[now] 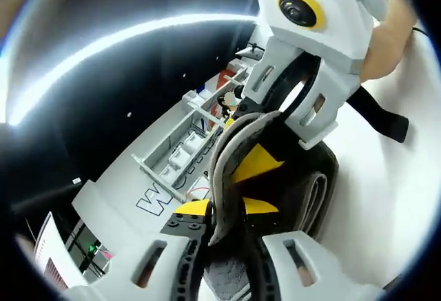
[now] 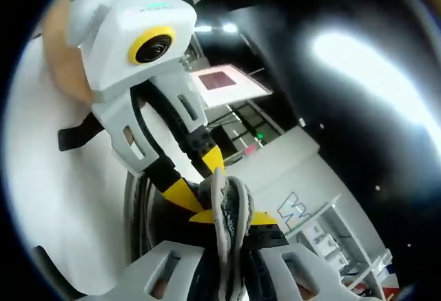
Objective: Open the folded towel by lifting each exposed corner and separating the folded layers until the towel lies flat within the target outline without major curled edges
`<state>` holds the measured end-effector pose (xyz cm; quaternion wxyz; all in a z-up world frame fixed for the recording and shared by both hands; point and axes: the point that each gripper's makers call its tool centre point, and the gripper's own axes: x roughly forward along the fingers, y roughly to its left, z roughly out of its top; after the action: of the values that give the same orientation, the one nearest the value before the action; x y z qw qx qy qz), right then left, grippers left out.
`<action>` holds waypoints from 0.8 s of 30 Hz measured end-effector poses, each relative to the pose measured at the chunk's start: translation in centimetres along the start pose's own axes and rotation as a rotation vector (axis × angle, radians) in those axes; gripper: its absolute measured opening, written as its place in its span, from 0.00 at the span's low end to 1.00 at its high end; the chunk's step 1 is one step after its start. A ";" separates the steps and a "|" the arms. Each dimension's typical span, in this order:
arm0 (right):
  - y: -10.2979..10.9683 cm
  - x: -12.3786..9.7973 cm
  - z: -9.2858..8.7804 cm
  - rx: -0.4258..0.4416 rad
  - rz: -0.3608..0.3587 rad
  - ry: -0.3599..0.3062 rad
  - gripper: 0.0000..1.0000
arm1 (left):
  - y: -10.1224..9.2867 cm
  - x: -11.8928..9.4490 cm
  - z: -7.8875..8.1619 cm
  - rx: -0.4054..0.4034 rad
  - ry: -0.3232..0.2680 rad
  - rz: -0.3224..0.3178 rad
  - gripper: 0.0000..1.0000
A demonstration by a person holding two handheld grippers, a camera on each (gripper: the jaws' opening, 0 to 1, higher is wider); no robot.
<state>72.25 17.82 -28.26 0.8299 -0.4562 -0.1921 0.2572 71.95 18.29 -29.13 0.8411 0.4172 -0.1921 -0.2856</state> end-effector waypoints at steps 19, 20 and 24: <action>-0.4 -0.3 0.2 0.080 0.001 -0.032 0.00 | 0.9 0.5 -6.1 -0.283 0.216 0.020 0.38; -0.6 -0.4 0.2 0.081 -0.012 -0.031 0.00 | 1.1 0.5 -6.3 -0.286 0.222 0.023 0.39; -2.4 -1.2 0.2 0.113 -0.074 -0.042 0.00 | 1.6 0.2 -6.9 -0.340 0.231 0.046 0.43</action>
<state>71.80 16.16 -26.25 0.8591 -0.3957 -0.2116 0.2462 76.52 23.01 -31.77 0.9222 0.2945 -0.0527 -0.2450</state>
